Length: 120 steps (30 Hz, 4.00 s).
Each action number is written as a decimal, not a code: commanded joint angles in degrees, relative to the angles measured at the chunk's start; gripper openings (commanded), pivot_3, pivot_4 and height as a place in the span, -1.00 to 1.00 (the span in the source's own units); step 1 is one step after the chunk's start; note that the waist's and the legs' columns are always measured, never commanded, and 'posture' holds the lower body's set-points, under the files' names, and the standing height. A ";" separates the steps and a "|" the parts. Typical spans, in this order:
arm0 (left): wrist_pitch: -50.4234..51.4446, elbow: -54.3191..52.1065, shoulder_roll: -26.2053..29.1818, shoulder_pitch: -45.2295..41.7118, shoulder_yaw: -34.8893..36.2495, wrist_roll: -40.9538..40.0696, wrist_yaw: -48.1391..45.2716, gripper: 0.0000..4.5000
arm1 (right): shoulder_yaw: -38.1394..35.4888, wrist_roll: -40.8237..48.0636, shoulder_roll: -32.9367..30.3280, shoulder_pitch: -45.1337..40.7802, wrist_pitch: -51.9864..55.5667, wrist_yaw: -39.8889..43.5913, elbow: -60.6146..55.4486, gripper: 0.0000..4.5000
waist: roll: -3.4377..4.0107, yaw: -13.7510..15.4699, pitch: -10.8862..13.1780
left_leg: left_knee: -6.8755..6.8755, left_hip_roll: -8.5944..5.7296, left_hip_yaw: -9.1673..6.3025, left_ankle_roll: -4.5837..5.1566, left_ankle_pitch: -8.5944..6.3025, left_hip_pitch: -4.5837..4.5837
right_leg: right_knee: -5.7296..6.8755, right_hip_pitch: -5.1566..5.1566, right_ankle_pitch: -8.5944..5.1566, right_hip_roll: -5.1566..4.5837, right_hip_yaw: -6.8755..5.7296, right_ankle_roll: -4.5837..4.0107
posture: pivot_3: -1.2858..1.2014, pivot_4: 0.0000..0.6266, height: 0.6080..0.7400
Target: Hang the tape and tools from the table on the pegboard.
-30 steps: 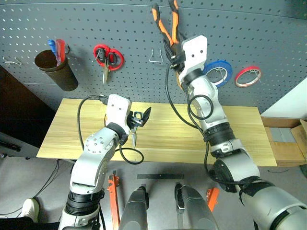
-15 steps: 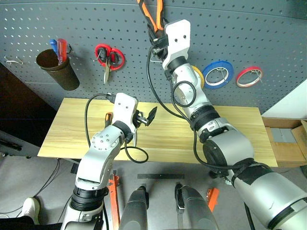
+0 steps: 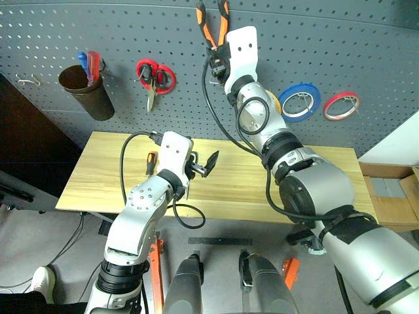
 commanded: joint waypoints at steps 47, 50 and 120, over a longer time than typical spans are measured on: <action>4.61 16.90 -10.59 3.43 1.72 13.33 21.91 1.00 | 18.78 8.77 -19.50 54.14 28.85 43.64 -78.32 1.00 | 0.07 -2.20 0.42 | -0.04 0.02 0.09 0.06 0.03 -0.13 | -0.06 -0.21 0.11 0.09 0.07 0.25 | 0.00 0.09 1.00; 5.33 21.65 -12.46 1.98 2.66 14.38 24.47 1.00 | 19.84 9.66 -20.49 54.85 28.66 46.46 -79.31 1.00 | 0.07 -2.20 0.57 | -0.06 0.00 0.10 0.06 0.02 -0.14 | -0.10 -0.21 0.11 0.09 0.05 0.25 | -0.02 0.13 1.00; -22.45 -4.93 -3.33 15.99 3.88 32.62 27.28 -0.81 | 11.51 26.03 -11.67 55.47 48.93 26.72 -101.30 1.00 | -0.23 -1.67 1.13 | -0.21 0.07 0.30 -0.20 -0.12 -0.35 | -0.34 -0.39 0.01 -0.13 0.06 0.41 | 0.02 -0.32 1.00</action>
